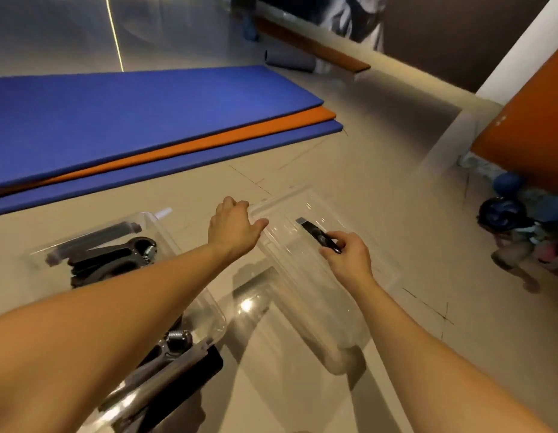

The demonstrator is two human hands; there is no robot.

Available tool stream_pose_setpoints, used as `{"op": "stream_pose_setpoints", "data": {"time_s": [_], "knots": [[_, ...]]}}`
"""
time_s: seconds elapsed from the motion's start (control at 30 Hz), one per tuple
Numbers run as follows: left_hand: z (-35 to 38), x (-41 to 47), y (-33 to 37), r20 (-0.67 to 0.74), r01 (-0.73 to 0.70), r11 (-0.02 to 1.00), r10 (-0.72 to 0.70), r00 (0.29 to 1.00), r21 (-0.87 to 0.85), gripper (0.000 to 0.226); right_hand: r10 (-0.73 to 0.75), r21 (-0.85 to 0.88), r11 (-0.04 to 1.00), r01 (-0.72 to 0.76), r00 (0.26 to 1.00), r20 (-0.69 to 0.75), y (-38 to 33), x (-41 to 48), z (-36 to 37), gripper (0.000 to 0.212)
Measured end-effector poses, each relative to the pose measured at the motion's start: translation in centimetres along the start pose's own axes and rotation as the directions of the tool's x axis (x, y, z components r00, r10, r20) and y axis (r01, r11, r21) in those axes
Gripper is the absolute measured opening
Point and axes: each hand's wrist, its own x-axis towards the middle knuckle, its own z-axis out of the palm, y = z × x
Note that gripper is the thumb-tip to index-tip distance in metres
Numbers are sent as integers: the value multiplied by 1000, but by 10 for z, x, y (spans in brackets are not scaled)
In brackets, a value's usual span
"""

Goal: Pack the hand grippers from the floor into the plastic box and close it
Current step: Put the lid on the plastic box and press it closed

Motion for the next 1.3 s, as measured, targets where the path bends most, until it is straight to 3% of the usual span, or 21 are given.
{"op": "stream_pose_setpoints", "data": {"time_s": [0.13, 0.27, 0.47, 0.63, 0.77, 0.9, 1.03, 1.13, 1.23, 1.3], "knots": [[-102, -3, -11, -184, 72, 997, -78, 980, -40, 30, -122, 32, 992, 120, 989, 89, -102, -2, -9, 38], [-155, -3, -34, -320, 193, 974, -147, 936, 119, 31, -230, 82, 972, 220, 962, 149, -156, -4, 15, 40], [-174, -19, -65, -249, 316, 930, -267, 931, 186, 21, -310, 81, 950, 300, 897, 315, -170, 7, 49, 39], [-185, -47, -99, -156, 513, 853, -496, 854, 97, 21, -427, 50, 874, 483, 715, 554, -201, 19, 70, 35], [-179, -84, -131, -211, 632, 773, -628, 749, -56, 34, -530, 74, 730, 680, 495, 688, -237, 21, 100, 35], [-163, -131, -142, -227, 732, 638, -770, 597, -240, 33, -563, 50, 512, 857, 291, 773, -265, 19, 139, 33], [-142, -176, -133, -166, 771, 406, -912, 374, -491, 32, -580, 97, 347, 933, 132, 804, -280, 2, 172, 36], [-121, -203, -118, -168, 717, 263, -965, 202, -645, 31, -606, 174, 258, 950, 20, 795, -281, -18, 195, 37], [-92, -222, -96, -153, 629, 134, -988, 24, -766, 32, -623, 251, 227, 941, -57, 780, -275, -27, 215, 38], [-65, -230, -78, -113, 538, 54, -991, -77, -841, 36, -650, 258, 255, 932, -32, 759, -268, -20, 227, 47]]}}
